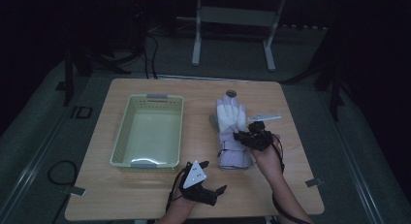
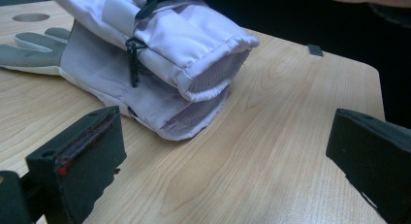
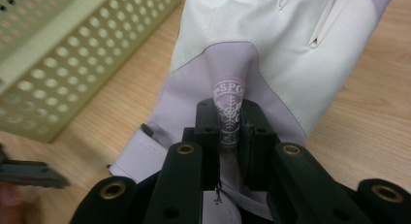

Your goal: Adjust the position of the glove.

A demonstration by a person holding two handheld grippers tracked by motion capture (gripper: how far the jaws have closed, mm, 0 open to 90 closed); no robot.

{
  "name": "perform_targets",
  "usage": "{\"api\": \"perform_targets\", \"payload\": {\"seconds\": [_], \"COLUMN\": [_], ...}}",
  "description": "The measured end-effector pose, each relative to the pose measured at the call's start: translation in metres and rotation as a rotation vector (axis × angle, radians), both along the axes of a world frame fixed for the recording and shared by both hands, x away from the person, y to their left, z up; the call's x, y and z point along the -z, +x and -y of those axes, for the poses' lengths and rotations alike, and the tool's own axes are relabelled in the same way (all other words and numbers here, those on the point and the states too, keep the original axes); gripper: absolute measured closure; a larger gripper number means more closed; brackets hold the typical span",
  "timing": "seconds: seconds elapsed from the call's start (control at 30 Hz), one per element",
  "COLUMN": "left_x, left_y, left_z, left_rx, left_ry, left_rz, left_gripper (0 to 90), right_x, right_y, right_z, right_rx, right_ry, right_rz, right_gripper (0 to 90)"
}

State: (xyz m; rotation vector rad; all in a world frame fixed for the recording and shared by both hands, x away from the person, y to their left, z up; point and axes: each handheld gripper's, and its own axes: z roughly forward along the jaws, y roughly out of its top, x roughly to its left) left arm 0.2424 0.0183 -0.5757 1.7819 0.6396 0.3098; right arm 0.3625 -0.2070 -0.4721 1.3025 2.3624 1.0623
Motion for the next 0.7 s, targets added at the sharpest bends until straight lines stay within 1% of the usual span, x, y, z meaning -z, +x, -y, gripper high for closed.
{"api": "perform_targets", "payload": {"seconds": [0.03,0.17,0.23,0.27,0.33,0.43,0.47,0.57,0.6,0.63,0.67,0.7], "left_x": [0.0,0.0,0.0,0.0,0.0,0.0,0.0,0.0,0.0,0.0,0.0,0.0], "left_y": [0.0,0.0,0.0,0.0,0.0,0.001,0.001,0.001,0.001,0.001,0.001,0.001], "left_z": [0.0,0.0,0.0,0.0,0.0,0.0,0.0,0.0,0.0,0.0,0.0,0.0], "left_rx": [0.0,0.0,0.0,0.0,-0.001,-0.001,-0.001,-0.003,-0.002,-0.001,-0.001,-0.002], "left_ry": [0.0,0.0,-0.001,-0.001,-0.003,-0.005,-0.003,-0.002,-0.001,-0.001,-0.002,-0.002], "left_rz": [0.0,0.0,-0.001,-0.002,-0.004,-0.006,-0.005,-0.006,-0.007,-0.007,-0.008,-0.009], "left_gripper": [0.6,0.6,0.6,0.6,0.6,0.6,0.6,0.6,0.6,0.6,0.6,0.6], "right_x": [0.002,0.016,0.023,0.029,0.033,0.034,0.033,0.029,0.027,0.025,0.024,0.022], "right_y": [0.002,0.009,0.012,0.013,0.013,0.013,0.012,0.01,0.009,0.008,0.007,0.007], "right_z": [0.0,-0.003,-0.005,-0.006,-0.006,-0.004,-0.003,0.0,0.001,0.003,0.005,0.007], "right_rx": [0.007,0.017,0.015,0.01,0.014,0.013,0.013,-0.005,-0.009,-0.012,-0.011,-0.008], "right_ry": [-0.004,-0.055,-0.066,-0.071,-0.062,-0.05,-0.046,-0.024,-0.022,-0.006,0.012,0.026], "right_rz": [-0.009,-0.02,-0.035,-0.039,-0.038,-0.036,-0.03,0.007,0.02,0.035,0.044,0.041], "right_gripper": [79.9,79.1,78.5,77.9,77.5,74.5,71.6,60.4,51.8,44.0,40.1,35.6]}}
